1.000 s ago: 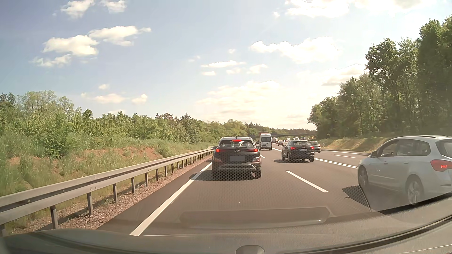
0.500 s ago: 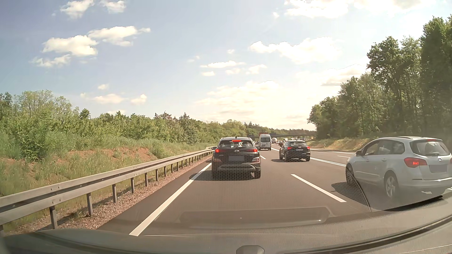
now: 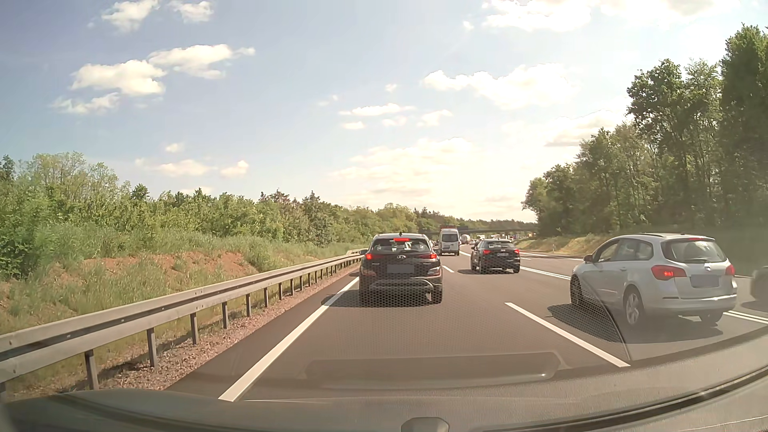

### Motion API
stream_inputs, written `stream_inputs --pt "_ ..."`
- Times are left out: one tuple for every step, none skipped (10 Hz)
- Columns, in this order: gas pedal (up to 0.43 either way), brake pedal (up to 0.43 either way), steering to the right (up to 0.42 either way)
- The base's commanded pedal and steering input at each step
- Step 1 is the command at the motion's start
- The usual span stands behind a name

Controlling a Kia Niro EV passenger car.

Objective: Follow the waypoints while adhering to traffic rules and regulations

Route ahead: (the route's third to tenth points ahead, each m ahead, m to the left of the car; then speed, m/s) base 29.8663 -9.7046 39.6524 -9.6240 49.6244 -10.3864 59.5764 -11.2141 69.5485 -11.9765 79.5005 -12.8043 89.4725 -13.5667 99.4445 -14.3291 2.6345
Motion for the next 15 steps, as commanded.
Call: stream_inputs --pt "0.02 0.0 0.003" --pt "0.02 0.0 0.003" --pt "0.02 0.0 0.003" --pt "0.02 0.0 0.003" --pt "0.02 0.0 0.003" --pt "0.02 0.0 0.003" --pt "0.02 0.0 0.002" --pt "0.02 0.0 0.001" --pt "0.02 0.0 0.001" --pt "0.02 0.0 0.001" --pt "0.02 0.0 0.001" --pt "0.02 0.0 0.001" --pt "0.02 0.0 0.001" --pt "0.02 0.0 0.001" --pt "0.02 0.0 0.001"
